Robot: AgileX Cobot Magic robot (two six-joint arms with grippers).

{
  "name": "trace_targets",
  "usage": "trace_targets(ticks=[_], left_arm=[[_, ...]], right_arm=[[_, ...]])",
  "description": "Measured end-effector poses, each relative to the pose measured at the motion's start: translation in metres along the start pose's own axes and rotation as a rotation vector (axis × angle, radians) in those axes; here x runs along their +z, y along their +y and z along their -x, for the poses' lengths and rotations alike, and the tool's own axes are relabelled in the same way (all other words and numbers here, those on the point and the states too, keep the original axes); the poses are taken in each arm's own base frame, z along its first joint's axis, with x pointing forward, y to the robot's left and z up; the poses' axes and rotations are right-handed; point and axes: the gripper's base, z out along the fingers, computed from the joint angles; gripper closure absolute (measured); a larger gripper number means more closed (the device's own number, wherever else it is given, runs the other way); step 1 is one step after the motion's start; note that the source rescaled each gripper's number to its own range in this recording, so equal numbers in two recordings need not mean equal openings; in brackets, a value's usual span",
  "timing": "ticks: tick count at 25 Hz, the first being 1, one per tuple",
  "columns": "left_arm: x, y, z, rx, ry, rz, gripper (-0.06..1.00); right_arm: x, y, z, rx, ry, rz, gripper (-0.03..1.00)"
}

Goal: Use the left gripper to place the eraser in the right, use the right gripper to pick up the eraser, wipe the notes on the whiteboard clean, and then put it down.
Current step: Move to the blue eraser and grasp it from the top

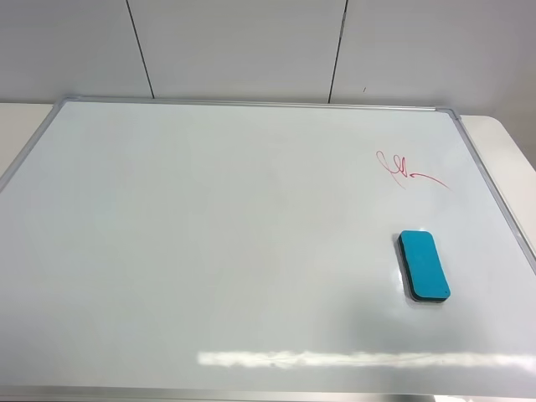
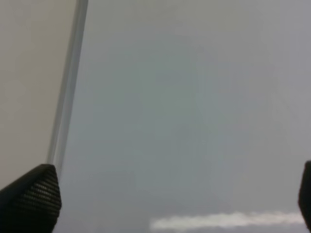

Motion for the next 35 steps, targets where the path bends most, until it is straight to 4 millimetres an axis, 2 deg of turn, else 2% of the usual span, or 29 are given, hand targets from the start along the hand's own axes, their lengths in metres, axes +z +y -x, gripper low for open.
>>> trace_targets(ticks=[4,9,11,16,17,20,21,25,31,35], left_arm=[[0.0,0.0,0.0,0.0,0.0,0.0,-0.05],[0.0,0.0,0.0,0.0,0.0,0.0,-0.05],[0.0,0.0,0.0,0.0,0.0,0.0,-0.05],[0.0,0.0,0.0,0.0,0.0,0.0,-0.05],[0.0,0.0,0.0,0.0,-0.001,0.0,-0.05],[0.0,0.0,0.0,0.0,-0.001,0.0,-0.05],[0.0,0.0,0.0,0.0,-0.001,0.0,-0.05],[0.0,0.0,0.0,-0.001,-0.001,0.0,-0.05],[0.0,0.0,0.0,-0.001,-0.001,0.0,-0.05],[0.0,0.0,0.0,-0.001,-0.001,0.0,-0.05]], right_arm=[[0.001,0.0,0.003,0.038,0.009,0.002,-0.03],[0.012,-0.001,0.045,0.128,0.134,0.002,-0.03],[0.023,-0.001,0.064,0.175,0.223,0.002,-0.03],[0.077,0.002,0.101,0.262,0.507,0.021,-0.03],[0.077,0.002,0.101,0.262,0.507,0.021,-0.03],[0.112,0.006,0.105,0.255,0.638,0.029,-0.03],[0.134,0.013,0.102,0.225,0.723,0.045,-0.03],[0.169,0.036,0.09,0.137,0.853,0.045,-0.03],[0.202,0.063,0.072,0.041,0.935,-0.007,-0.03],[0.218,0.071,0.062,0.011,0.975,-0.037,-0.03]])
